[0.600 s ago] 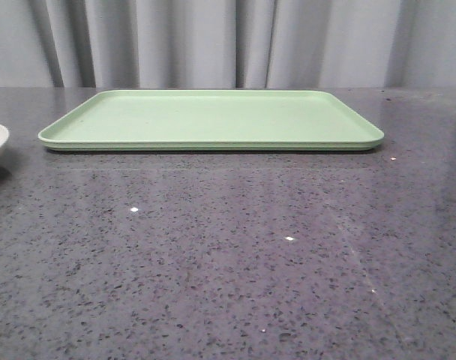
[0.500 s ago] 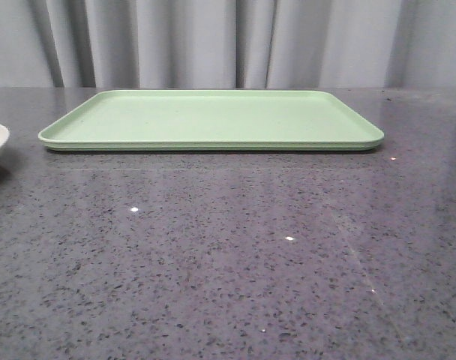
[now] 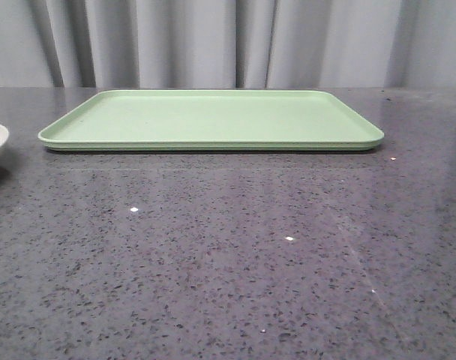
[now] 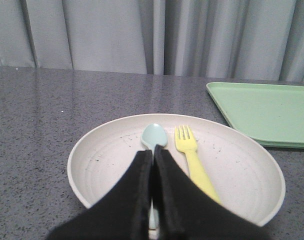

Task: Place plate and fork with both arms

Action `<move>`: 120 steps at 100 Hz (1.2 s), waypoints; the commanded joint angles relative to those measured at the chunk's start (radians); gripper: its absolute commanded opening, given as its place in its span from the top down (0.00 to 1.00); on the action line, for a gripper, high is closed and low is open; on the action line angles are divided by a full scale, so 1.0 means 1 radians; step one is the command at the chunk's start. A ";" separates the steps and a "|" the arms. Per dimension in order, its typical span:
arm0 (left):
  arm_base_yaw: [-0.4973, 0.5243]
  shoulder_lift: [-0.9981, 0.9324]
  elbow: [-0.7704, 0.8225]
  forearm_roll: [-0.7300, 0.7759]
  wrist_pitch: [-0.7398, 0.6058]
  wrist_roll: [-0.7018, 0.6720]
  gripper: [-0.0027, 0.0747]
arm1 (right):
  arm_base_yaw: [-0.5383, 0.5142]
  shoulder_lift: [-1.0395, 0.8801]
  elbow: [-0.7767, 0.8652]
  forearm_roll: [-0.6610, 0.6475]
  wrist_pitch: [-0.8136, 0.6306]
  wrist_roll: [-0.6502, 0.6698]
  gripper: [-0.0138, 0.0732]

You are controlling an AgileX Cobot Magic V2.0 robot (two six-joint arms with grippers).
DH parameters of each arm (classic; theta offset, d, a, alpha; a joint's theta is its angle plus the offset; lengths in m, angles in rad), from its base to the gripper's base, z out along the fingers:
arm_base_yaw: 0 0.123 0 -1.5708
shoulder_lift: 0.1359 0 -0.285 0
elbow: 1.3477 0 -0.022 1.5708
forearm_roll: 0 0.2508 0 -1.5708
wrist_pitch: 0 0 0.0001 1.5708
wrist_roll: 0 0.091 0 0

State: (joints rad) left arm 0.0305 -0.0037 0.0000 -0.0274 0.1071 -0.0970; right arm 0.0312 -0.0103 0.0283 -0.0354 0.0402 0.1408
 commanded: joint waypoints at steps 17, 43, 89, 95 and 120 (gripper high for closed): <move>0.002 -0.031 0.013 0.003 -0.083 0.001 0.99 | -0.005 -0.024 -0.007 -0.004 -0.105 -0.011 0.92; 0.002 -0.031 0.003 0.003 -0.107 0.001 0.99 | -0.005 -0.023 -0.017 -0.004 -0.111 -0.011 0.92; 0.002 0.117 -0.275 0.014 0.016 0.001 0.99 | -0.005 0.164 -0.339 -0.004 0.268 -0.010 0.92; 0.002 0.154 -0.326 0.014 0.049 0.001 0.99 | -0.005 0.207 -0.395 -0.004 0.327 -0.010 0.92; 0.002 0.361 -0.510 0.014 0.186 0.001 0.99 | -0.005 0.419 -0.583 -0.004 0.456 -0.010 0.92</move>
State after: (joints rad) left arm 0.0305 0.2783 -0.4338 -0.0134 0.3202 -0.0970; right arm 0.0312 0.3378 -0.4782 -0.0347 0.5371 0.1408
